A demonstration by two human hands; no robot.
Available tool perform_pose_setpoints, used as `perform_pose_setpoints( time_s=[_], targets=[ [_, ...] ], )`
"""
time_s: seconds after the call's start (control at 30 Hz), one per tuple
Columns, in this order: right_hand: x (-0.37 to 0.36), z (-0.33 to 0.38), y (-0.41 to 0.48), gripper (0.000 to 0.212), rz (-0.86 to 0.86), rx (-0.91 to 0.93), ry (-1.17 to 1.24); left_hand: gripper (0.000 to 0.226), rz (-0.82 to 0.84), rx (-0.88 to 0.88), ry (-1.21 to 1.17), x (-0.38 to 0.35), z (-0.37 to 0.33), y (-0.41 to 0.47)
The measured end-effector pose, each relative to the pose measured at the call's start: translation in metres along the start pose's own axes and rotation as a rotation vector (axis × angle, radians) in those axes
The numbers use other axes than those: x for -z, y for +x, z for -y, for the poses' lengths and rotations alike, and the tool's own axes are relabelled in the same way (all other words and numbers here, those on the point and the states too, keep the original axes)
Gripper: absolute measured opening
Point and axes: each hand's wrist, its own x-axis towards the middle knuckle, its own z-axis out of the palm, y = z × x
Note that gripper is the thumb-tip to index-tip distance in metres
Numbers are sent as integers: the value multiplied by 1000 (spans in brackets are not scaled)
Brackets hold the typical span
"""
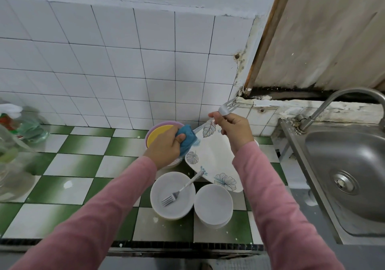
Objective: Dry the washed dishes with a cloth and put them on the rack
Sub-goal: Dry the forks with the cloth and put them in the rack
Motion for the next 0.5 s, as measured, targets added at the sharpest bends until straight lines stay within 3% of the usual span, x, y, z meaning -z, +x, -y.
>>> perform_pose_setpoints(
  time_s=[0.17,0.33,0.5],
  targets=[
    [9,16,3,24,-76,16,191,21,-90,143,-209,5,11,-4],
    [-5,4,-4,35,98,-34,287,14,-168,103,-236,8,-1,0],
    [-31,-17,-17,28,210,25,54,38,-229,247,-429,5,-20,13]
  ],
)
